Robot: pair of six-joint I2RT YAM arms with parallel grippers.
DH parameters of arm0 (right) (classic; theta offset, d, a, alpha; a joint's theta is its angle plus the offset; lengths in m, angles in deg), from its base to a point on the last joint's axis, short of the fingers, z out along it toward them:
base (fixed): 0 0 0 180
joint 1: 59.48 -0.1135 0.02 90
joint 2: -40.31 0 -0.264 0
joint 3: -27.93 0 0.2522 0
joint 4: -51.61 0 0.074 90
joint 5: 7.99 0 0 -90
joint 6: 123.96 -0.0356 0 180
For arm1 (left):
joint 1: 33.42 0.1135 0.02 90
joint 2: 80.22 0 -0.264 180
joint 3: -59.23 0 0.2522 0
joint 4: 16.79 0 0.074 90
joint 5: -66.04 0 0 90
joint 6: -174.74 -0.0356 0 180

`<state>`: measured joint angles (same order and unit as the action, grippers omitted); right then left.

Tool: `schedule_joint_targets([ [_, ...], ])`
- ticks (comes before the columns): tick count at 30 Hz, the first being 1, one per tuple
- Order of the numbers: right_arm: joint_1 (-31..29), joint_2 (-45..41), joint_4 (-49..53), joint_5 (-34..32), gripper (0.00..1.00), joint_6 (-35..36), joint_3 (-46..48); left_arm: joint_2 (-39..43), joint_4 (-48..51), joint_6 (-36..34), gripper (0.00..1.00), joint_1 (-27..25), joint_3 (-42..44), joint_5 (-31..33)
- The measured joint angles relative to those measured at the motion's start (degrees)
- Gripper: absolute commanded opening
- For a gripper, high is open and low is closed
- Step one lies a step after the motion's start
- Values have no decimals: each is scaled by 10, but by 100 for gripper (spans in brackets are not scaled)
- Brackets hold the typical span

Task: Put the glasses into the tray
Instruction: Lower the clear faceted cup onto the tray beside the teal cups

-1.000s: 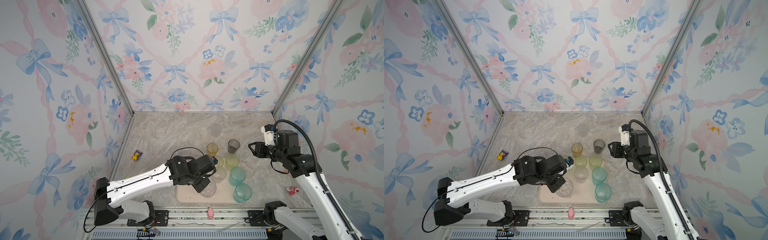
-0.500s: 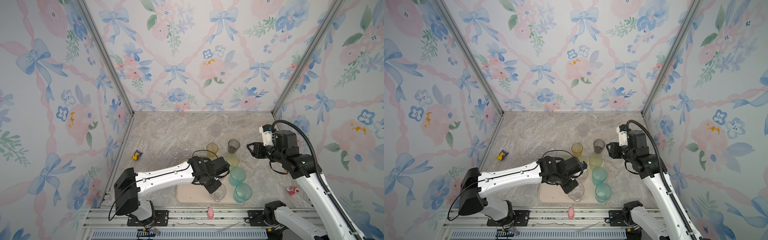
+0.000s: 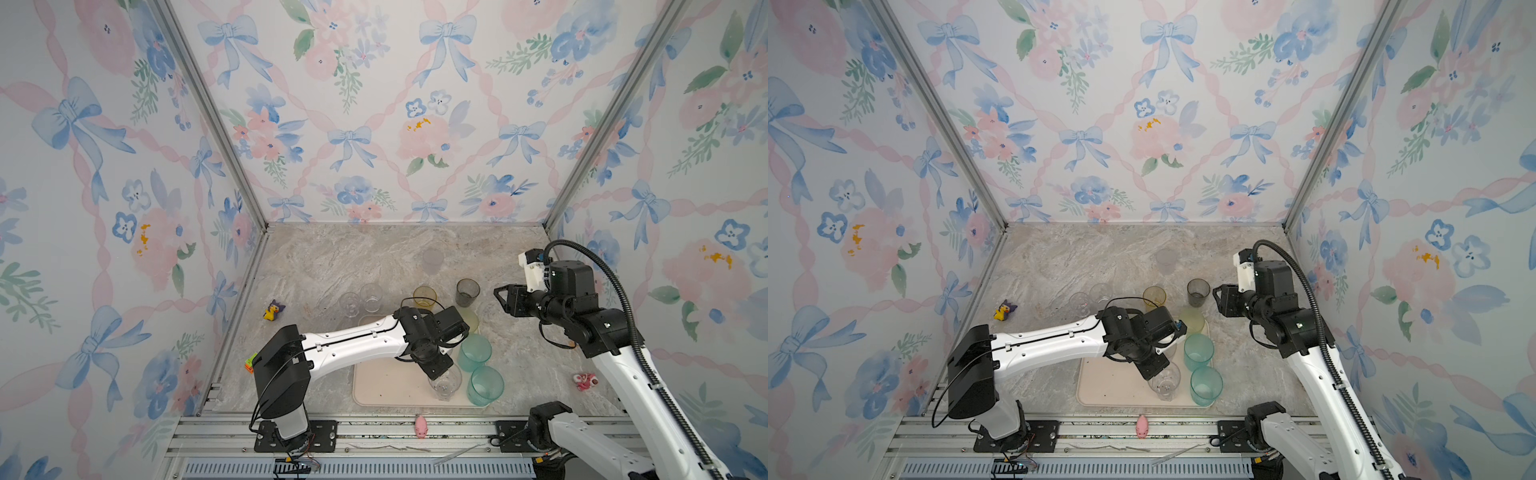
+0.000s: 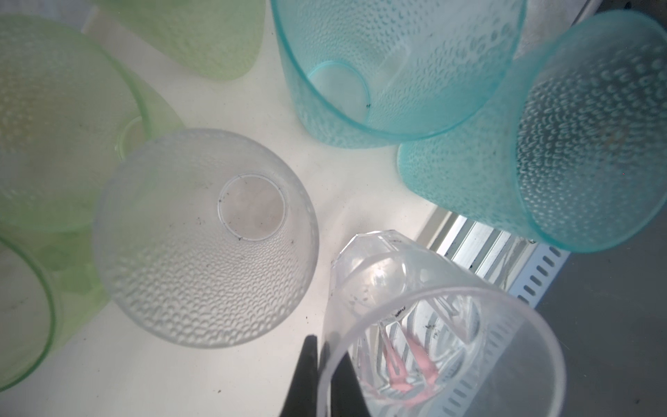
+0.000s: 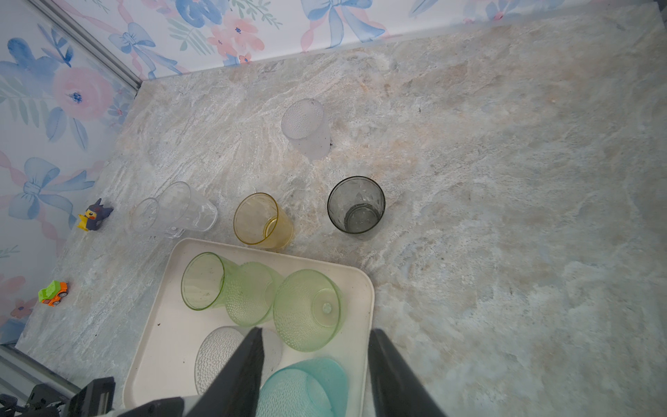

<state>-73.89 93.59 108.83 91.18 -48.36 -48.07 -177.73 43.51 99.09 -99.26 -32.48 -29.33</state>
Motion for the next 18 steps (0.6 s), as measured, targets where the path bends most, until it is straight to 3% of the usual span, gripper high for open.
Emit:
schedule_joint_targets([
  [18,0,16,0,-5,50,2,0,-38,-2,-17,0,9,-2,-20],
])
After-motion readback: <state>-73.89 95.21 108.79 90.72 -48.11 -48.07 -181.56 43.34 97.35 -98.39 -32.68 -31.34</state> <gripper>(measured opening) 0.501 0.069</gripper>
